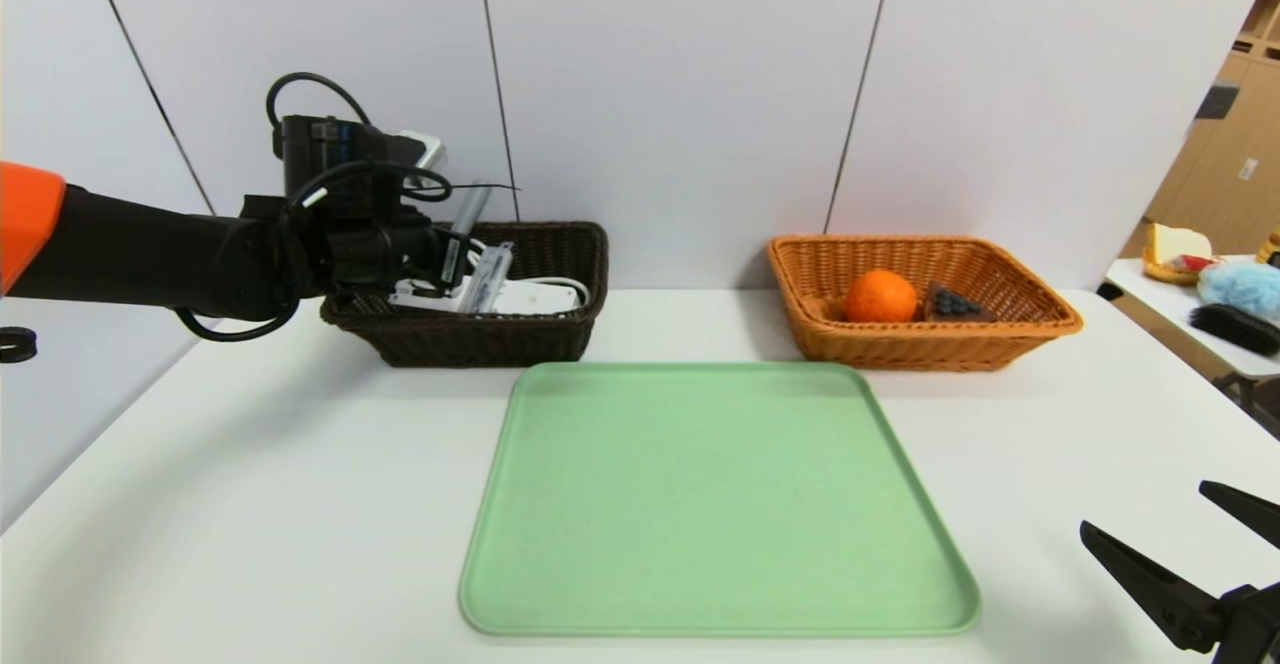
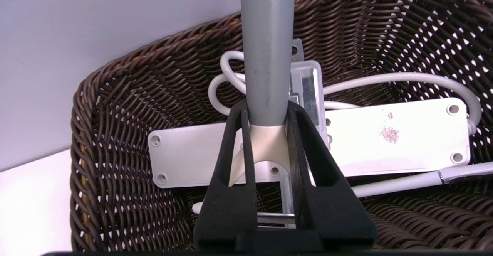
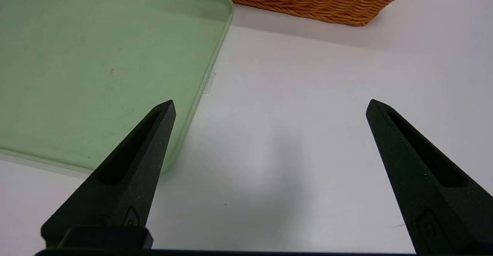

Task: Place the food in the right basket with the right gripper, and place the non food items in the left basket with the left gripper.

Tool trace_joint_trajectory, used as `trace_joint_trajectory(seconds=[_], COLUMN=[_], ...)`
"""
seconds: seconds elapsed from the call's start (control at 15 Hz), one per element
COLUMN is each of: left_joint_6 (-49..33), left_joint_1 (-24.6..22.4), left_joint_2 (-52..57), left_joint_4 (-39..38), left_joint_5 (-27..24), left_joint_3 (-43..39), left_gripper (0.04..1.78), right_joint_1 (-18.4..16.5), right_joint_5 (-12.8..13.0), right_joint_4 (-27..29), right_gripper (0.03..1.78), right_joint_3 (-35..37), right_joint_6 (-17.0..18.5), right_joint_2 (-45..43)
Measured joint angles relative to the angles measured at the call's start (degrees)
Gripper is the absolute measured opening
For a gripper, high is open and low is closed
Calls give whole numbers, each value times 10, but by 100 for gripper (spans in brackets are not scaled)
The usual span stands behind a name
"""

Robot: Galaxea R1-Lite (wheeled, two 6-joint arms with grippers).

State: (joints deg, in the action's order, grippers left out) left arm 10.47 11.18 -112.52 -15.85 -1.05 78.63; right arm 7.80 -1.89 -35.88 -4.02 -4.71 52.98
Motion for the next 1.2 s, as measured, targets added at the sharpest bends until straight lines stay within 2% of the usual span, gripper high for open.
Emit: trace_joint_trajectory(seconds=[0.13,0.33,0.6,0.8,1.0,1.2], left_joint_6=[5,-1,-2,-4,-46,-90], left_joint_1=[-1,-1,-1,-1,6,19], left_joint_2=[-1,-4,-4,20,90,203], left_joint_4=[2,-10,-24,-20,30,60], left_joint_5=[0,0,0,0,0,15], left_joint_3=[-1,2,2,3,-4,-77], left_gripper=[29,72,111,130,143,151], right_joint_1=[0,0,0,0,-3,-8], right_joint_5=[0,0,-1,1,10,38], right_joint_4=[0,0,0,-1,0,53], right_gripper=[171,171,171,171,171,171], right_joint_3=[0,-1,-1,-3,-32,-86], right_joint_6=[0,0,0,0,0,1], right_joint_2=[0,0,-1,-1,-2,-21])
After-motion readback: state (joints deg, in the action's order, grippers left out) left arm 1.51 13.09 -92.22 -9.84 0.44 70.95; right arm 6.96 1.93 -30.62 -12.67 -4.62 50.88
